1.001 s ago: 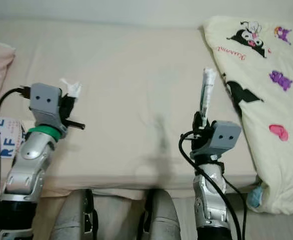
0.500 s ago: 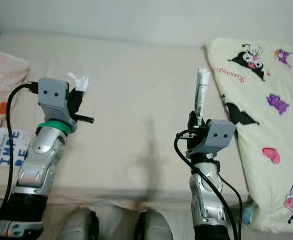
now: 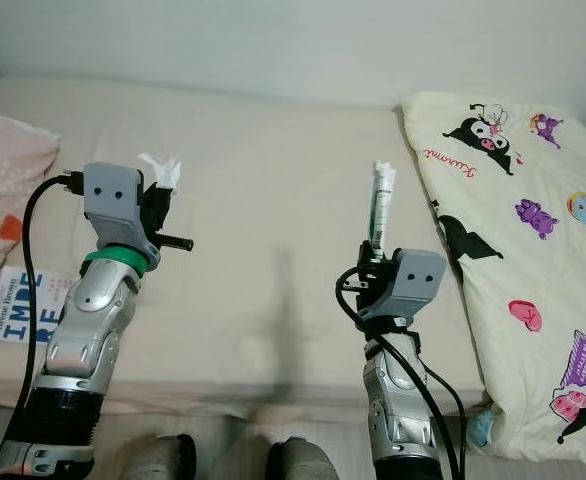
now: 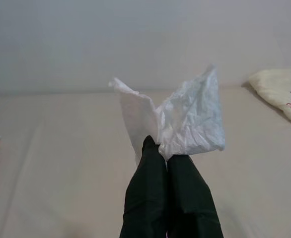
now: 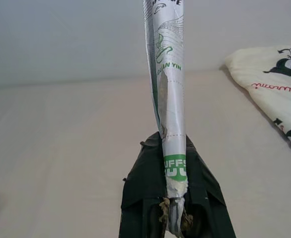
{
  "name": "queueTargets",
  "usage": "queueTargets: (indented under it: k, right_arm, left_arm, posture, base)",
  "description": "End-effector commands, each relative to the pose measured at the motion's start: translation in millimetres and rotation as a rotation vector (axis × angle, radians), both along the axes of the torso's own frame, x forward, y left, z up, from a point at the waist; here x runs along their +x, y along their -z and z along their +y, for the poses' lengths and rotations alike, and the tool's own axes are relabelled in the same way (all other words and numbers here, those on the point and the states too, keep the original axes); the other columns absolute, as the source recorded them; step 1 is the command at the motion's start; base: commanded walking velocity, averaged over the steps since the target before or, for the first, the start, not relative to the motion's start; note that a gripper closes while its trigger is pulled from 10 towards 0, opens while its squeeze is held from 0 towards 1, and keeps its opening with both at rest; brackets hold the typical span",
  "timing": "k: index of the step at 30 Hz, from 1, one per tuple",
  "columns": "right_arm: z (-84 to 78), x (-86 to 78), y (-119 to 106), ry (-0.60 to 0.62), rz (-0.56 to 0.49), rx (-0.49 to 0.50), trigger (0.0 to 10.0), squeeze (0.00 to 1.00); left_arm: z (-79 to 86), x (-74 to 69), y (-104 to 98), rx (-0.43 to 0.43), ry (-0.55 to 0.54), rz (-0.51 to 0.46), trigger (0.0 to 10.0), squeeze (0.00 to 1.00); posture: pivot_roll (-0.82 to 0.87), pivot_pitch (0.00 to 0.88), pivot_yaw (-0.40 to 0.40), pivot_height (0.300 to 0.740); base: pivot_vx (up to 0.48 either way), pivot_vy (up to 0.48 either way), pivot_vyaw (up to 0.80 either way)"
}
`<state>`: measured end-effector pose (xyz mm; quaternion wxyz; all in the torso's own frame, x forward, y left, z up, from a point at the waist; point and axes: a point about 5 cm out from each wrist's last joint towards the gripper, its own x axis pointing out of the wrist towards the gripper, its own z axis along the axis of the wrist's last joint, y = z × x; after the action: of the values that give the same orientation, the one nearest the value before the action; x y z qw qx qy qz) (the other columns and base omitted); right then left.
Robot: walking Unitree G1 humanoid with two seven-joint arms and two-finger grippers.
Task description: Clean up the room
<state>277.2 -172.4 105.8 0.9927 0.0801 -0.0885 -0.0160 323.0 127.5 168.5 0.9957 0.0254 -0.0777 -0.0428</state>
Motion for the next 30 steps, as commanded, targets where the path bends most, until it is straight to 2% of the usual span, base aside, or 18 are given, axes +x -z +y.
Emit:
queueTargets:
  k: [1, 7, 30]
  right_arm:
    - [-0.7, -2.6, 8.1, 0.005, 0.034, 0.014, 10.0, 0.00]
    - [-2.2, 0.0, 6.6, 0.005, 0.040, 0.017, 10.0, 0.00]
    - [-4.7, -2.4, 9.2, 0.014, 0.056, 0.020, 10.0, 0.00]
  left_arm:
    - [-1.5, -2.4, 7.7, -0.007, 0.009, 0.031, 10.0, 0.00]
    - [-0.5, -3.2, 7.8, -0.006, 0.007, 0.029, 10.0, 0.00]
    - [-0.3, -5.7, 9.0, -0.007, 0.004, 0.033, 10.0, 0.00]
  posture:
    - [0.04, 0.016, -0.030, 0.727]
    - [0.04, 0.020, -0.028, 0.727]
    - [0.04, 0.033, -0.029, 0.727]
  base:
    - [0.000, 0.000, 0.00]
    - [0.000, 0.000, 0.00]
    - [-0.307, 0.000, 0.00]
